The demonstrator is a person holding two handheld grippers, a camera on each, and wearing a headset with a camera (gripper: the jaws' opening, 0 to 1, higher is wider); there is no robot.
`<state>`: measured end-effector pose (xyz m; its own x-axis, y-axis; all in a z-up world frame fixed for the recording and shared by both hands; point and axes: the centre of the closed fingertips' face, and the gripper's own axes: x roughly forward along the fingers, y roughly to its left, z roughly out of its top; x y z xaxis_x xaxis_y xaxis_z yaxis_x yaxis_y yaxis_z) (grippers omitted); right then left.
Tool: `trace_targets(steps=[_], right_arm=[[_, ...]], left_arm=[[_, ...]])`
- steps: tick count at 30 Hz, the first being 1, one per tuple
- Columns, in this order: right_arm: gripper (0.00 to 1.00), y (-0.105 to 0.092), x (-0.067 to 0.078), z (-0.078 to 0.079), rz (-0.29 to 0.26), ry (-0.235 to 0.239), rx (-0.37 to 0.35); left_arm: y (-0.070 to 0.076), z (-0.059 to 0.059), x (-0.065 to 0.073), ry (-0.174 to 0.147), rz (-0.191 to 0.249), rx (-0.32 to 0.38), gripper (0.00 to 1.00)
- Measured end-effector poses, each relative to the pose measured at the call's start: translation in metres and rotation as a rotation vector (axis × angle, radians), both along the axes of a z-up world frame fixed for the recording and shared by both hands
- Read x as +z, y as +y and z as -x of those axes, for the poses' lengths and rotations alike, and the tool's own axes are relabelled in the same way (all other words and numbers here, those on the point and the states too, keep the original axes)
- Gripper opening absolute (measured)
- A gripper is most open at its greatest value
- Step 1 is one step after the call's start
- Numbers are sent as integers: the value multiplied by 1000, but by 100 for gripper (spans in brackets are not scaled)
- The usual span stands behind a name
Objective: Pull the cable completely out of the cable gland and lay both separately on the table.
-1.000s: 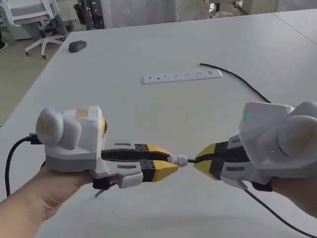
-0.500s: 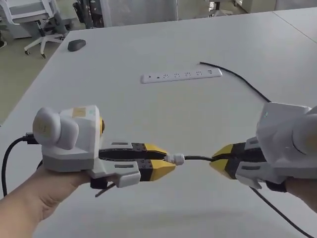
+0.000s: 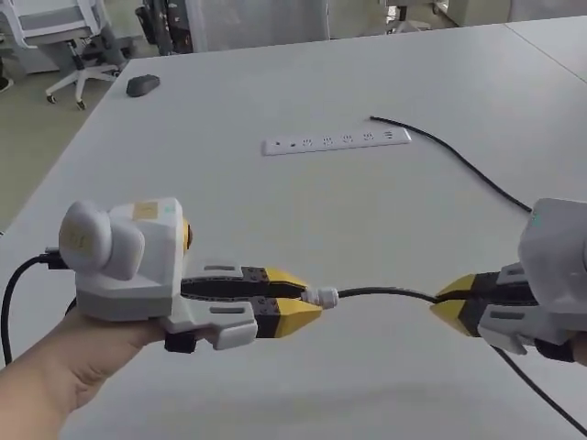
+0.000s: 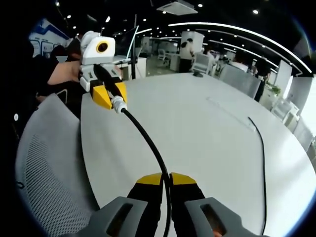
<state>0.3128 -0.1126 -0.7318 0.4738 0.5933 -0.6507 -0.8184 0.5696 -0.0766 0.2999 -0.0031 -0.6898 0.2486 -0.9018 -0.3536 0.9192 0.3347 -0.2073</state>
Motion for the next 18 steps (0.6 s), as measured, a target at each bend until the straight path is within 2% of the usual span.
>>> trace_targets(steps=[8, 12, 15, 16, 18], right_arm=[[0, -3, -8, 3, 7, 31, -6], [1, 0, -11, 4, 45, 13, 29], [11, 1, -10, 1, 78, -21, 37], [13, 3, -11, 1, 77, -15, 40], [12, 8, -7, 2, 66, -14, 61]], left_arm=[[-1, 0, 1, -1, -4, 4, 15], [0, -3, 3, -7, -1, 17, 15], [1, -5, 5, -12, 2, 25, 15], [1, -5, 5, -12, 4, 28, 15], [2, -6, 5, -13, 3, 30, 15]])
